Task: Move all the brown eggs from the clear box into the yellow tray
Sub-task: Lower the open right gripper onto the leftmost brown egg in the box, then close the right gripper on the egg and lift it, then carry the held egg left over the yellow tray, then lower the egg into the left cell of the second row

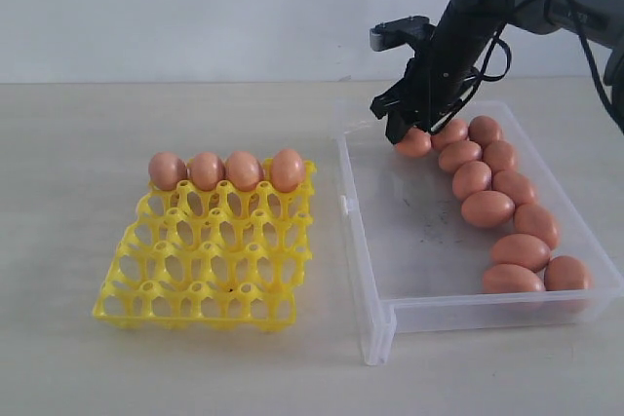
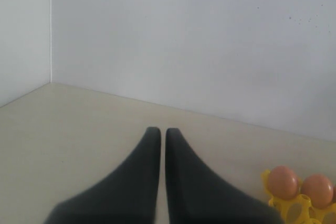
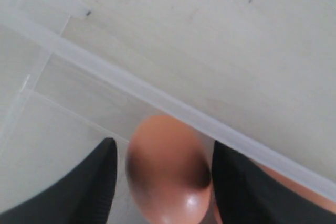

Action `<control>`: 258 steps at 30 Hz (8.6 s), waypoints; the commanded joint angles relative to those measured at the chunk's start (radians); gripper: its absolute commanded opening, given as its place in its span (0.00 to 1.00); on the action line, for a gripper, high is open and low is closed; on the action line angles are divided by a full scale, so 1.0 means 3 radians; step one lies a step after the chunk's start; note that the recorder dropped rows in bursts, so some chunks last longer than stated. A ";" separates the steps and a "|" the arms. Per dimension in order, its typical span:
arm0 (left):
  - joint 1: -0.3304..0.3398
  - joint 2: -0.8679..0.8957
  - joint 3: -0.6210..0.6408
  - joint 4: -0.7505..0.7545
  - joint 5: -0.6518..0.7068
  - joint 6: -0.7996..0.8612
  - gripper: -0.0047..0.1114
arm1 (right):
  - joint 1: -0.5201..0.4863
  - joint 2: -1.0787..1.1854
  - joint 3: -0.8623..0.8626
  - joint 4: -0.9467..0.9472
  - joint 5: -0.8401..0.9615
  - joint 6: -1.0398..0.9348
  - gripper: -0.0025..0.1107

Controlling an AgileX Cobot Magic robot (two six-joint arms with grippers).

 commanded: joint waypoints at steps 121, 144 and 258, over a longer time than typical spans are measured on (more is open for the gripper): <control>0.0005 -0.0008 -0.0002 -0.0029 -0.0042 -0.0030 0.07 | 0.1421 -0.1276 0.3189 -0.3682 -0.6572 0.3881 0.02; 0.0005 -0.0008 -0.0002 -0.0029 -0.0042 -0.0030 0.07 | 0.1558 -0.0356 0.2272 -0.3654 -0.5924 0.5249 0.02; 0.0005 -0.0008 -0.0002 -0.0029 -0.0042 -0.0030 0.07 | 0.2146 -0.0745 0.1926 -0.3740 -0.2943 0.4506 0.02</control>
